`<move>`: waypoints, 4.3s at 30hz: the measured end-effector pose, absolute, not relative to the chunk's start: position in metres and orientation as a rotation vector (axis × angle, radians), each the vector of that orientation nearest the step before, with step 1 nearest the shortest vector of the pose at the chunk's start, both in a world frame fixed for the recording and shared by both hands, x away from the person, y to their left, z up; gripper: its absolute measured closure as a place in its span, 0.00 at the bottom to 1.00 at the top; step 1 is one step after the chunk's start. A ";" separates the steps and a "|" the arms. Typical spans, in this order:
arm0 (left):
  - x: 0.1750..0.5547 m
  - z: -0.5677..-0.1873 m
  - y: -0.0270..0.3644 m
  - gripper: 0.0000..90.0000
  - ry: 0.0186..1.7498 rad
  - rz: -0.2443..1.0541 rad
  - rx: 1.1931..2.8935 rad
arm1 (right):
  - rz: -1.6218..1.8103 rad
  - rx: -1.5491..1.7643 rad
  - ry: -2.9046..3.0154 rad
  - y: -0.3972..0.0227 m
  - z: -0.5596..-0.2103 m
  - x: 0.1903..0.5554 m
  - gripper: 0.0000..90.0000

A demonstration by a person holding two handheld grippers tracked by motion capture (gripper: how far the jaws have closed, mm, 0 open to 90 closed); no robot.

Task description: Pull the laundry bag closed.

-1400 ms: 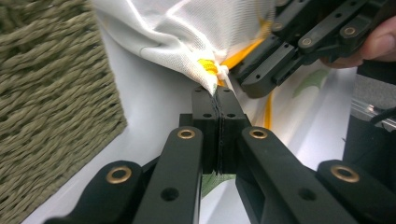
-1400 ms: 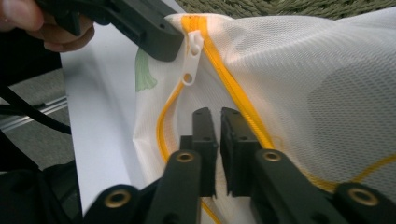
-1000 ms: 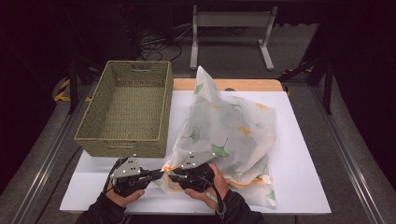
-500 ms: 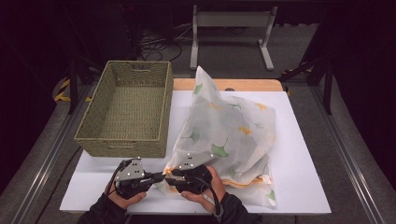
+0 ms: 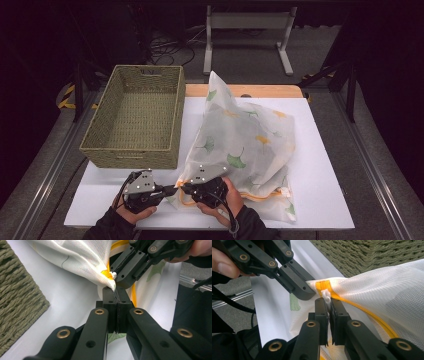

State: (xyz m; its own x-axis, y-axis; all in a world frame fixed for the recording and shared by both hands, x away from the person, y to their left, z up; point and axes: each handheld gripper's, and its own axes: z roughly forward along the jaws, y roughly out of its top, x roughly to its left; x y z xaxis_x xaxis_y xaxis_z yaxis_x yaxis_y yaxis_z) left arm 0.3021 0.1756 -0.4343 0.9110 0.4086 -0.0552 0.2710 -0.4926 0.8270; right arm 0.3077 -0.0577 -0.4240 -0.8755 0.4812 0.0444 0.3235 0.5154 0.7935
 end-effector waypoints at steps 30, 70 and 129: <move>0.301 -0.418 0.173 0.98 0.567 0.306 2.006 | 1.266 0.639 2.511 -0.052 -0.414 0.308 1.00; 0.301 -0.424 0.235 0.98 0.815 0.392 1.883 | 0.875 0.938 2.587 -0.218 -0.442 0.257 1.00; 0.283 -0.437 0.250 0.68 0.665 0.361 2.014 | 1.057 1.123 2.175 -0.311 -0.419 0.271 0.87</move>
State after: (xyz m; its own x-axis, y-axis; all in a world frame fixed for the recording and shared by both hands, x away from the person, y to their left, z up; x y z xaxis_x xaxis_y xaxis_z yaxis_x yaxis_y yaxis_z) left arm 0.2829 0.2504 -0.4366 0.8086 0.5882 -0.0150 0.3075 -0.4008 0.8630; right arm 0.2710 -0.3114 -0.4187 -0.5538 0.8306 -0.0579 0.4677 0.3679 0.8037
